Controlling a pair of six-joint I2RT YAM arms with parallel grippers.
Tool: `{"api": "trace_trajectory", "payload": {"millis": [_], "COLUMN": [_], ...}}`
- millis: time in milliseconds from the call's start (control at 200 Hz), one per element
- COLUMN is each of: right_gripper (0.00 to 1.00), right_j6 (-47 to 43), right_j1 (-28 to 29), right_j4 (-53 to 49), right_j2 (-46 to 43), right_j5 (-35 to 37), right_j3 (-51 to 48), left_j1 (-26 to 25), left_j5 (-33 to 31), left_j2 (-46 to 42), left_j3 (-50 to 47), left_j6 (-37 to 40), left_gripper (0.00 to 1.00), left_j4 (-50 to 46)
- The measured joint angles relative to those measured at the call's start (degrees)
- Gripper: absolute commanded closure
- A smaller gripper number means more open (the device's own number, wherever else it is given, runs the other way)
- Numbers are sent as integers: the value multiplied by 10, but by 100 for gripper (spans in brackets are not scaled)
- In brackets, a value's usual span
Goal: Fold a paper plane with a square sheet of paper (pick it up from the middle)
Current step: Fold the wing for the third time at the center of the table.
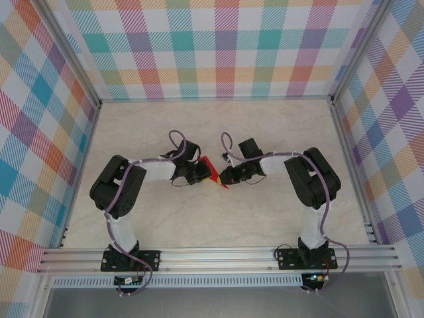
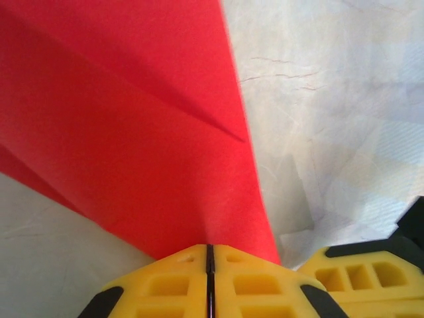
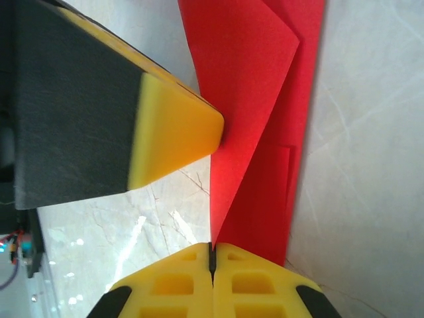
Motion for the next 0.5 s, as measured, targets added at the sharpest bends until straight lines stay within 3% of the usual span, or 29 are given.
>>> {"api": "trace_trajectory", "payload": {"millis": [245, 500], "right_gripper": [100, 100], "right_j6": [73, 139], "right_j1": [-9, -17], "right_j4": [54, 82], "right_j2": [0, 7], "right_j5": [-35, -53], "right_j3": [-27, -36], "left_j1": [0, -2], "left_j5": [15, 31], "left_j2": [-70, -74], "left_j3": [-68, -104], "left_j6": [3, 2], "left_gripper": [87, 87], "left_j4": [93, 148]}}
